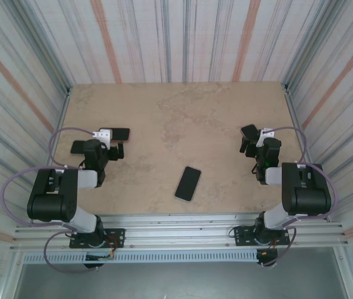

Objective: Take the phone out of the phone case

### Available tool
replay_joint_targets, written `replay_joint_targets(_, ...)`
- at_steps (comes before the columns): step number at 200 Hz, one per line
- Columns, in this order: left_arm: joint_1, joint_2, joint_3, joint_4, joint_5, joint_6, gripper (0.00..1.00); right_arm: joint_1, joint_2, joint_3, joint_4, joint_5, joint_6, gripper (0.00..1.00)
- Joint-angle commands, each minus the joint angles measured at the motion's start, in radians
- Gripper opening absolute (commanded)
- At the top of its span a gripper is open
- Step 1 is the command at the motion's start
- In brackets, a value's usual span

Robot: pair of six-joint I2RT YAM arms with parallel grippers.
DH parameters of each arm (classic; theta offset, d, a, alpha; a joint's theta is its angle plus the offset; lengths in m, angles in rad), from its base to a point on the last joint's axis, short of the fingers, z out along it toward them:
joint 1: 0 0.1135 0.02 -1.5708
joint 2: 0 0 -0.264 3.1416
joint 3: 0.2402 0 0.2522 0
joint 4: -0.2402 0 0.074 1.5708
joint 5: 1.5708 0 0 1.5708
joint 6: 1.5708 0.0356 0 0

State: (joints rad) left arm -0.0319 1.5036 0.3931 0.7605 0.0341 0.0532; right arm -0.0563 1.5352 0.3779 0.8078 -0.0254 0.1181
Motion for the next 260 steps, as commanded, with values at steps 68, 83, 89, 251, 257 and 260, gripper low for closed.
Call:
replay_joint_targets(68,-0.006,-0.126,0.102,-0.21,-0.05,0.014,0.99,-0.005,-0.092,0.046,-0.103,-0.019,-0.022,0.99)
replay_joint_targets(83,-0.016,-0.204,0.15,-0.356,-0.072,-0.005,0.99,-0.005,-0.147,0.057,-0.165,-0.036,-0.028,0.99)
replay_joint_targets(89,-0.018,-0.232,0.17,-0.412,-0.076,-0.025,0.99,-0.006,-0.168,0.062,-0.189,-0.044,-0.033,0.99)
replay_joint_targets(251,0.143,-0.189,0.612,-1.439,-0.157,-0.894,0.99,0.265,-0.293,0.527,-0.962,-0.413,-0.048,0.99)
replay_joint_targets(257,0.154,-0.163,0.627,-1.452,-0.154,-0.919,0.99,0.285,-0.282,0.545,-0.974,-0.415,-0.049,0.99)
replay_joint_targets(260,0.158,-0.149,0.636,-1.459,-0.152,-0.933,0.99,0.293,-0.275,0.555,-0.982,-0.417,-0.049,0.99)
